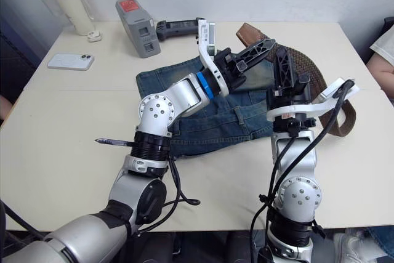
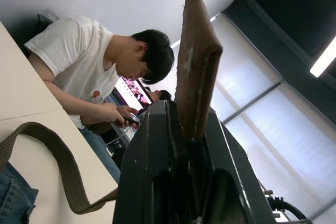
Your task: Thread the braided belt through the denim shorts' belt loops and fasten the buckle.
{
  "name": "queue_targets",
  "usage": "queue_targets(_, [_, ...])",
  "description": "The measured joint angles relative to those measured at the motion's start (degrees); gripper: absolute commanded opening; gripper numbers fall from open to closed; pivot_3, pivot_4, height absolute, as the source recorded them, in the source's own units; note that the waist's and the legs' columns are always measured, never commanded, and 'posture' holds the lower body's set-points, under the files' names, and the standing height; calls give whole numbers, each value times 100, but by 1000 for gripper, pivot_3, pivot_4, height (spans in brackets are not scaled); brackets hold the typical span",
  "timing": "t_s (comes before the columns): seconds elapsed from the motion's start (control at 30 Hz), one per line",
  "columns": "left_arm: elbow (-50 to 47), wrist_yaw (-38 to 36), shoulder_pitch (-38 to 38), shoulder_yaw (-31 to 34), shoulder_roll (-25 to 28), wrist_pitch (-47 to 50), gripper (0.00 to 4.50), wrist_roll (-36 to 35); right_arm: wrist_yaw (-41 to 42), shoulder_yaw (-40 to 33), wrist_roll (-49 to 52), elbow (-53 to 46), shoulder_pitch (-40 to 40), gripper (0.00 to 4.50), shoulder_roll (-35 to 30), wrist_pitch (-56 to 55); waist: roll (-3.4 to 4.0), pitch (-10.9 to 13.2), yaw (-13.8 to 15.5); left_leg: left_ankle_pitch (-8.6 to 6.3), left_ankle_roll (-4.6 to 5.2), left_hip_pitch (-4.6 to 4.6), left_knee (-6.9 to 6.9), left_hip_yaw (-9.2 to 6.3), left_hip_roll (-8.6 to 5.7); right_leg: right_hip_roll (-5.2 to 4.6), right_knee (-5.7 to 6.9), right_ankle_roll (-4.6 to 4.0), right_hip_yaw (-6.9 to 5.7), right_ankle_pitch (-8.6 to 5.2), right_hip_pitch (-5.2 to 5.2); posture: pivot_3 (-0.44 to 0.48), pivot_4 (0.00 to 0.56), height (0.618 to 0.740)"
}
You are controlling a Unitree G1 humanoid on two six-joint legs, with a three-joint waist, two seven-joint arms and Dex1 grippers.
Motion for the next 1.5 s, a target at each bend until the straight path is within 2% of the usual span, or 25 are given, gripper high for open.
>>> queue_targets(0.27, [-11,13,0,-25,0,1,0,-16,31,-14,6,0,-3,45,53,-25,0,0,0,0,0,0,0,0,0,0,0,0,0,0,0,0,150,664])
queue_targets(0.3, [-12,32,0,-2,0,23,923,-64,44,-14,14,0,-3,0,40,-22,0,0,0,0,0,0,0,0,0,0,0,0,0,0,0,0,150,664])
queue_targets(0.43, [55,6,16,2,53,108,2724,30,100,-327,121,-20,-44,0,-274,-45,0,0,4,0,1,-1,2,1,-1,-1,0,0,1,0,0,0,150,664])
queue_targets(0.5, [105,-170,20,-27,218,67,3569,258,96,-478,228,-22,-39,0,-470,-9,0,0,6,-1,1,-1,3,2,-1,0,0,0,0,0,0,0,150,664])
queue_targets(0.53, [193,-354,-1,-87,387,32,4129,418,89,-554,315,-25,-4,0,-649,41,0,0,1,-1,1,0,3,2,0,0,1,0,0,0,0,0,150,664])
queue_targets(0.57, [260,-586,-30,-196,584,-15,4451,614,81,-648,416,-25,48,0,-853,118,0,0,-8,0,1,1,1,5,0,0,2,-1,1,-1,-1,0,150,664])
queue_targets(0.67, [265,-1416,-142,-590,1383,-230,4451,1295,43,-1051,700,-20,225,0,-1502,311,0,0,-15,0,-1,0,-7,20,2,0,9,-6,12,-3,-20,0,150,664])
queue_targets(0.77, [268,-2027,-221,-800,1785,-489,4451,1780,27,-1359,1011,-19,330,0,-2056,521,1,0,9,0,-1,-1,-9,22,2,0,6,-6,13,-3,-21,0,150,664])
queue_targets(0.8, [243,-2377,-219,-1062,1971,-694,4451,2066,-7,-1399,1151,-20,398,0,-2279,642,1,0,28,0,0,-1,-8,22,1,-1,5,-6,13,-3,-20,0,150,664])
queue_targets(0.87, [-37,-3474,-114,-2078,2780,-1233,4451,2905,-134,-1482,1488,-31,783,0,-3005,1076,1,-1,40,-1,1,3,-13,29,1,0,4,-6,14,-3,-20,0,150,664])
queue_targets(0.93, [-100,-4090,37,-2535,3094,-1595,4451,3417,-191,-1640,1686,-43,1137,0,-3429,1388,4,-2,72,-1,1,3,-14,31,3,0,3,-9,14,-5,-21,0,150,664])
queue_targets(1.03, [-140,-4705,292,-3034,3085,-2160,4451,3977,224,-2060,1721,-6,2194,0,-5142,2619,13,0,155,-7,12,-5,-1,37,1,-4,-4,-9,16,-4,-17,0,150,664])
queue_targets(1.1, [-137,-4916,338,-3221,2937,-2488,4451,4304,640,-2813,2059,191,2249,0,-5698,3057,6,3,169,-12,20,-8,15,31,2,-4,-9,-5,8,-2,-4,0,150,664])
queue_targets(1.17, [-140,-4981,336,-3268,2874,-2656,4451,4446,828,-3160,2110,300,2258,0,-5915,3194,6,4,158,-13,21,6,13,27,4,-3,-20,-5,0,-1,15,0,150,664])
queue_targets(1.2, [-139,-5049,335,-3293,2816,-2868,4451,4641,1140,-3451,2021,418,2406,0,-6301,3508,7,3,148,-13,21,12,6,27,5,-3,-24,-5,-1,-1,19,0,150,664])
queue_targets(1.3, [-38,-5044,342,-3383,2603,-3157,4451,4962,1792,-3698,1541,429,2831,0,-6707,4191,6,3,150,-12,21,13,3,23,7,-1,-29,-4,-5,-1,25,0,150,664])
queue_targets(1.5, [532,-4562,434,-3490,2108,-3554,4451,5660,2392,-3992,803,333,3123,0,-6751,4757,4,4,158,-12,21,9,3,19,4,-3,-34,1,-9,2,25,0,150,664])
